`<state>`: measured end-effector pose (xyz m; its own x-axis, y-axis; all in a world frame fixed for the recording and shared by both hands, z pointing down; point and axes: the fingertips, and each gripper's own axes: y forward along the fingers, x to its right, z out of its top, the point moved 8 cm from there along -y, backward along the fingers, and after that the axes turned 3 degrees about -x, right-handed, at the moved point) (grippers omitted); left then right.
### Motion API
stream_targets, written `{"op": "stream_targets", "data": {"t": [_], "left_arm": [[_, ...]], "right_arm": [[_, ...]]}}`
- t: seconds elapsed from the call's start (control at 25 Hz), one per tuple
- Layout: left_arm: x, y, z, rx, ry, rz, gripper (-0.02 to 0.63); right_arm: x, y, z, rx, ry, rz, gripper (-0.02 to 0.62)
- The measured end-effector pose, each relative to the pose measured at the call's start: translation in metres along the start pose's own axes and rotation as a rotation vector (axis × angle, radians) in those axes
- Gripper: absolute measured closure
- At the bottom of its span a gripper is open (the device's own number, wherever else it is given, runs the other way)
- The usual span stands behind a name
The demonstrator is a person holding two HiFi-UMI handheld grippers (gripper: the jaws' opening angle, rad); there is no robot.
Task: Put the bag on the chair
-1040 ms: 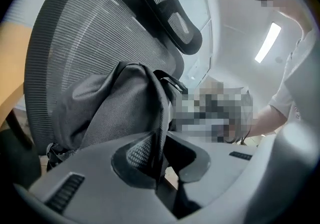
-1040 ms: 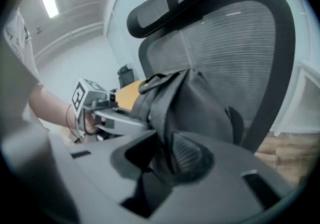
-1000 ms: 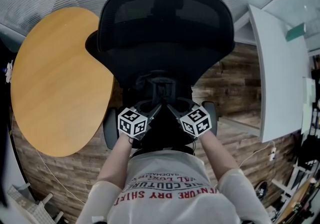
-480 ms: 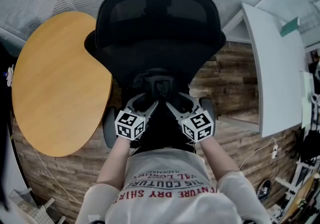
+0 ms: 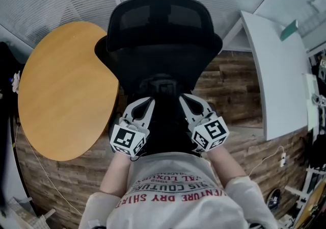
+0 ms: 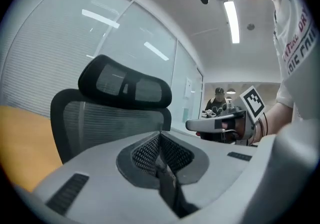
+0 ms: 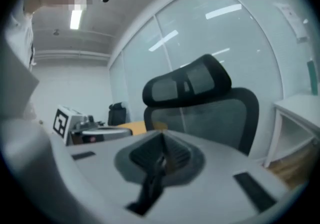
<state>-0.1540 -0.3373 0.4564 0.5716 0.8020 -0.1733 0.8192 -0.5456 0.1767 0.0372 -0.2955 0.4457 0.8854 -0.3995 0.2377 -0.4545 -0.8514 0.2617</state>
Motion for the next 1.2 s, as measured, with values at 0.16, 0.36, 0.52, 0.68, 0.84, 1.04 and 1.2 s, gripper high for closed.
{"op": "stream_targets", "data": {"t": [0.16, 0.36, 0.52, 0.68, 0.84, 1.04, 1.2], "left_arm": [[0.021, -0.018, 0.035, 0.058, 0.096, -0.020, 0.572], [0.026, -0.029, 0.047, 0.064, 0.105, -0.010, 0.572], [0.023, -0.032, 0.047, 0.001, 0.089, 0.005, 0.572], [0.026, -0.029, 0.049, -0.004, 0.083, -0.014, 0.572], [0.025, -0.026, 0.050, -0.011, 0.078, -0.029, 0.572], [0.027, -0.023, 0.048, -0.018, 0.093, -0.049, 0.574], [0.029, -0.018, 0.047, -0.027, 0.091, -0.049, 0.574]], "right_arm": [[-0.018, -0.011, 0.023, 0.053, -0.092, 0.015, 0.568], [-0.038, -0.017, 0.035, 0.086, -0.156, 0.048, 0.568], [-0.046, -0.017, 0.038, 0.093, -0.142, 0.076, 0.569], [-0.046, -0.017, 0.038, 0.087, -0.156, 0.074, 0.568], [-0.047, -0.014, 0.035, 0.078, -0.160, 0.071, 0.569], [-0.044, -0.011, 0.033, 0.065, -0.146, 0.059, 0.569], [-0.039, -0.011, 0.033, 0.061, -0.130, 0.046, 0.569]]}}
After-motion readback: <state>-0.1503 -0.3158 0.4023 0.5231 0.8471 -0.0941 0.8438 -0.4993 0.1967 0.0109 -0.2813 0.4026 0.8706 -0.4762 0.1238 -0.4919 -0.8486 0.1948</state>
